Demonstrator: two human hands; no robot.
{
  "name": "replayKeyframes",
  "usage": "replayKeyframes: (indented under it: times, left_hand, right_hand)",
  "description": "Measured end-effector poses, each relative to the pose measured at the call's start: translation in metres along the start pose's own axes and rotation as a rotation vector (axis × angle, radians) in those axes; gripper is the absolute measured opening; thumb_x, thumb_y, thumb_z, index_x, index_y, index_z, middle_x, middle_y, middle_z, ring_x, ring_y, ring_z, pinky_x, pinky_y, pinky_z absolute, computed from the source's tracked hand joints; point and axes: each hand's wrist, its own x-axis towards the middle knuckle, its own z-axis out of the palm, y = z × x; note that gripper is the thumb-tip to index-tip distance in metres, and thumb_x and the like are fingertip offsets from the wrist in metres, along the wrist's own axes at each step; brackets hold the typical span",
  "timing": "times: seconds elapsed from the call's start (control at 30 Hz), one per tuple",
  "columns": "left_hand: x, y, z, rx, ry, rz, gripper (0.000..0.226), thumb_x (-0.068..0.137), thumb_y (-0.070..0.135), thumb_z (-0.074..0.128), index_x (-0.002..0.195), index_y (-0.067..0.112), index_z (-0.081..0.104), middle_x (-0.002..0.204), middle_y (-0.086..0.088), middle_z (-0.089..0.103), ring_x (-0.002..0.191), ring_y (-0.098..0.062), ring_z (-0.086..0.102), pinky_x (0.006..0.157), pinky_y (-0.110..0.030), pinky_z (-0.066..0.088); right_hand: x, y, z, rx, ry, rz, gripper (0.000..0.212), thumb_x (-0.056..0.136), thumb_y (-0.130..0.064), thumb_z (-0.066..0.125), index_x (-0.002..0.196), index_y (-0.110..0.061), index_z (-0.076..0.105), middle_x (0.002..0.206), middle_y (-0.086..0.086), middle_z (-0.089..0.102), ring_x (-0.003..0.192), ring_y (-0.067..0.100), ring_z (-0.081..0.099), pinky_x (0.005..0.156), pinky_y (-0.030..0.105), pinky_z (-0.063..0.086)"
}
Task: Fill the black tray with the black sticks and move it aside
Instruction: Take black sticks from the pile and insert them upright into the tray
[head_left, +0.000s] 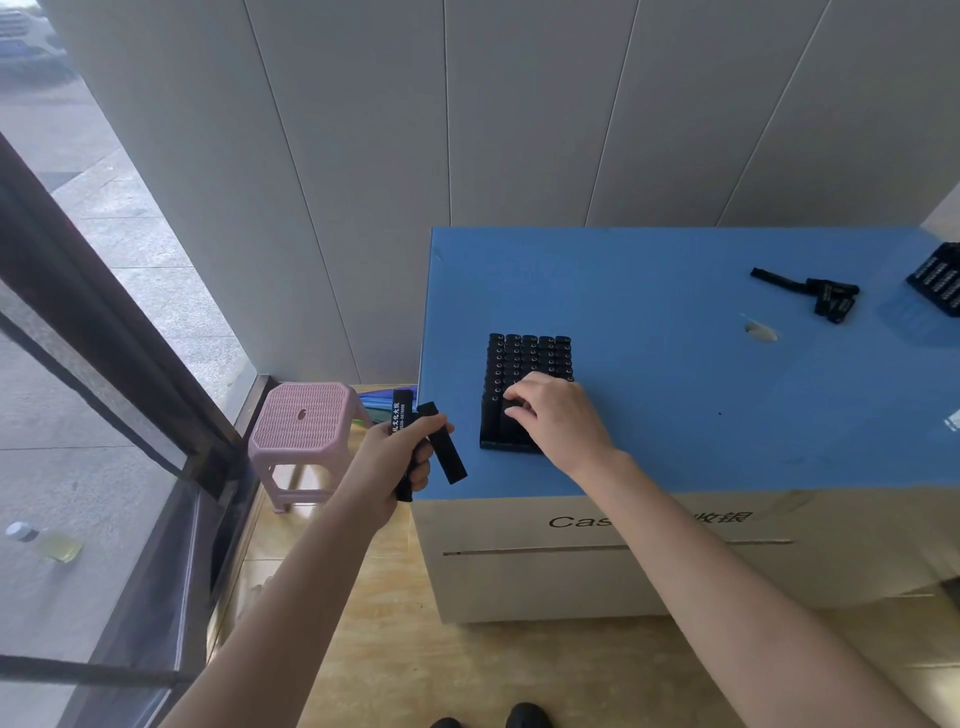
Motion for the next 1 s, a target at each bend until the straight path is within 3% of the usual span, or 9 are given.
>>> replayKeyframes:
  times: [0.17,0.33,0.63,0.73,0.83,1.0]
  left_hand:
    - [0.003,-0.005,0.004,-0.001,-0.011,-0.019,0.019,0.09,0.019,0.06,0.093,0.001,0.065,0.05,-0.001,0.041,0.037,-0.008,0.035,0.036,-0.017,0.031]
    - [0.008,-0.008,0.004,0.045,-0.028,-0.024,0.017,0.09,0.017,0.06,0.091,0.0,0.064,0.047,0.001,0.041,0.036,-0.008,0.035,0.036,-0.017,0.031]
    - [0.02,-0.021,0.019,0.069,-0.02,-0.053,0.021,0.09,0.015,0.059,0.097,-0.005,0.062,0.042,0.005,0.04,0.034,-0.007,0.032,0.035,-0.017,0.028]
    - [0.02,-0.021,0.015,0.054,-0.025,-0.062,0.021,0.089,0.016,0.061,0.095,-0.004,0.063,0.041,0.006,0.039,0.033,-0.006,0.032,0.035,-0.017,0.028]
    - [0.02,-0.02,0.013,0.051,-0.039,-0.069,0.024,0.088,0.017,0.062,0.097,-0.005,0.062,0.04,0.006,0.039,0.033,-0.006,0.033,0.035,-0.016,0.03]
    - [0.016,-0.016,0.021,-0.028,-0.153,-0.034,0.027,0.089,0.016,0.059,0.105,-0.006,0.061,0.041,0.005,0.036,0.034,-0.006,0.033,0.035,-0.016,0.03]
  right_hand:
    - [-0.001,0.004,-0.002,0.075,0.098,0.089,0.013,0.084,-0.013,0.064,0.096,-0.009,0.068,0.094,0.004,0.067,0.081,0.019,0.061,0.075,0.031,0.051]
    - [-0.002,0.001,-0.004,0.006,-0.042,-0.093,0.014,0.089,-0.017,0.059,0.1,-0.01,0.064,0.101,0.0,0.063,0.091,0.017,0.059,0.08,0.031,0.05]
    - [0.007,0.001,-0.023,0.085,0.082,0.177,0.009,0.087,-0.019,0.06,0.092,-0.011,0.06,0.087,0.001,0.064,0.079,0.017,0.058,0.074,0.03,0.049]
    - [-0.006,0.003,-0.031,0.331,0.14,0.347,0.006,0.084,-0.016,0.061,0.085,-0.011,0.057,0.076,0.0,0.064,0.07,0.016,0.062,0.067,0.025,0.049]
    - [-0.023,0.005,-0.031,0.851,0.18,0.574,0.008,0.084,-0.006,0.058,0.087,-0.012,0.061,0.08,0.005,0.066,0.069,0.017,0.067,0.074,0.027,0.057]
    - [-0.049,-0.002,-0.022,1.512,0.004,0.786,0.017,0.092,-0.004,0.051,0.101,-0.002,0.066,0.088,0.013,0.065,0.074,0.016,0.065,0.069,0.02,0.057]
